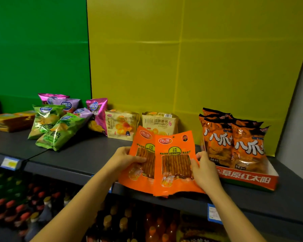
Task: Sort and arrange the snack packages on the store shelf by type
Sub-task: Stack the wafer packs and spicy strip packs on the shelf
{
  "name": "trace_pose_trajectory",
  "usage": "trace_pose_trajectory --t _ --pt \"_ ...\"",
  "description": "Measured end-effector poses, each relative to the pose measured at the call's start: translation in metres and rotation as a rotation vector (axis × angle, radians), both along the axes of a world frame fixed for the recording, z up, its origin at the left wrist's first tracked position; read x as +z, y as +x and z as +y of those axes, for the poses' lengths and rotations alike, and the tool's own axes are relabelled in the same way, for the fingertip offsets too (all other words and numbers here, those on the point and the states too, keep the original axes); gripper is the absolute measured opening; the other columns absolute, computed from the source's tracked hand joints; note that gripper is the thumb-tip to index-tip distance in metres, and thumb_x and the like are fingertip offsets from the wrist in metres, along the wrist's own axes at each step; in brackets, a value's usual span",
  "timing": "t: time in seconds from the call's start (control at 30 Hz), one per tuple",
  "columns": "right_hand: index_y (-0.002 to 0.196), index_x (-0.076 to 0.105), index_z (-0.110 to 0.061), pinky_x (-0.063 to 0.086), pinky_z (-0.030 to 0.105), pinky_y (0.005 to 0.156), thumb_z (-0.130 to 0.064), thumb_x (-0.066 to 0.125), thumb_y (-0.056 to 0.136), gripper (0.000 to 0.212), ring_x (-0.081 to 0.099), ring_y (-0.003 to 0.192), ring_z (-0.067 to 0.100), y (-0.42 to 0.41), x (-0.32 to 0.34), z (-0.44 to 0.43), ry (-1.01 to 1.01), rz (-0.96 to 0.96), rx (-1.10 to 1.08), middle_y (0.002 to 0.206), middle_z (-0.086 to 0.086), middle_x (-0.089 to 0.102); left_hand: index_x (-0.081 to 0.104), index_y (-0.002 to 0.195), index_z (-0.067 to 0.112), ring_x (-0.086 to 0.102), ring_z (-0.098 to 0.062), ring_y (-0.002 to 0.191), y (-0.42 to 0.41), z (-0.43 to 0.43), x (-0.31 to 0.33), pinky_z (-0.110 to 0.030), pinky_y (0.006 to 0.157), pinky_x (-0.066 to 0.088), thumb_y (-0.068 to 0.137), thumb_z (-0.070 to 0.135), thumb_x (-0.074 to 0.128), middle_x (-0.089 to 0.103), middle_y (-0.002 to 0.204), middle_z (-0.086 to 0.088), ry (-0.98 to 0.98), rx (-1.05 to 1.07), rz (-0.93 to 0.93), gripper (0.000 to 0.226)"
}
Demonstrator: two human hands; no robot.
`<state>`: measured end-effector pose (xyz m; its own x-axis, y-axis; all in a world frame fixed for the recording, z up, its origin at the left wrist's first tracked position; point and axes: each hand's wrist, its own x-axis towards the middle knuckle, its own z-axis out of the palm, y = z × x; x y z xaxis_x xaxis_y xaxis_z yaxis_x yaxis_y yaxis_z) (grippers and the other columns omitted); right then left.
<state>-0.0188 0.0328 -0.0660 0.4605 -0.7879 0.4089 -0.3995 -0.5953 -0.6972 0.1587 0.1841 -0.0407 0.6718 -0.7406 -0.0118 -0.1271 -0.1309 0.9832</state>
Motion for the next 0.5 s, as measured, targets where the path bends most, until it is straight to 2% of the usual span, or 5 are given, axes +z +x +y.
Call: trace_pose_trajectory --t 0.1,0.23,0.37,0.47,0.5 --pt "0.107 0.046 -0.012 0.041 0.021 0.055 -0.023 0.042 0.097 0.015 0.053 0.077 0.012 0.014 0.012 0.004 0.09 -0.13 0.103 0.083 -0.006 0.05 0.067 0.099 0.005 0.069 -0.017 0.058 0.023 0.037 0.007 -0.03 0.056 0.058 0.078 0.0 0.067 0.074 0.075 -0.008 -0.155 0.157 0.071 0.021" --pt "0.105 0.044 -0.021 0.041 0.02 0.056 -0.03 0.044 0.096 0.013 0.06 0.098 0.021 0.053 0.02 0.02 0.27 -0.202 0.25 0.106 0.005 0.06 0.062 0.093 0.014 0.067 -0.019 0.061 0.055 0.096 0.01 -0.029 0.052 0.054 0.084 0.006 0.062 0.071 0.08 -0.007 -0.254 0.382 0.119 0.012" --pt "0.106 0.044 -0.019 0.041 0.022 0.056 -0.028 0.045 0.096 0.013 0.057 0.095 0.018 0.1 0.025 0.048 0.322 -0.211 0.345 0.105 0.005 0.058 0.064 0.096 0.01 0.067 -0.017 0.048 0.086 0.159 0.002 -0.028 0.05 0.054 0.083 0.009 0.064 0.072 0.071 -0.007 -0.262 0.538 0.174 0.013" --pt "0.108 0.046 -0.018 0.051 0.031 0.072 -0.029 0.047 0.095 0.017 0.059 0.099 0.022 0.14 0.026 0.075 0.346 -0.21 0.399 0.108 0.006 0.061 0.064 0.087 0.009 0.064 -0.015 0.038 0.107 0.208 -0.012 -0.023 0.038 0.052 0.083 0.009 0.063 0.07 0.051 -0.003 -0.256 0.607 0.23 0.004" --pt "0.109 0.048 -0.017 0.05 0.03 0.071 -0.029 0.047 0.095 0.018 0.059 0.098 0.021 0.155 0.026 0.088 0.347 -0.21 0.419 0.104 0.005 0.062 0.064 0.087 0.008 0.064 -0.016 0.038 0.115 0.226 -0.017 -0.024 0.037 0.052 0.083 0.009 0.063 0.07 0.05 -0.004 -0.254 0.631 0.245 0.004"
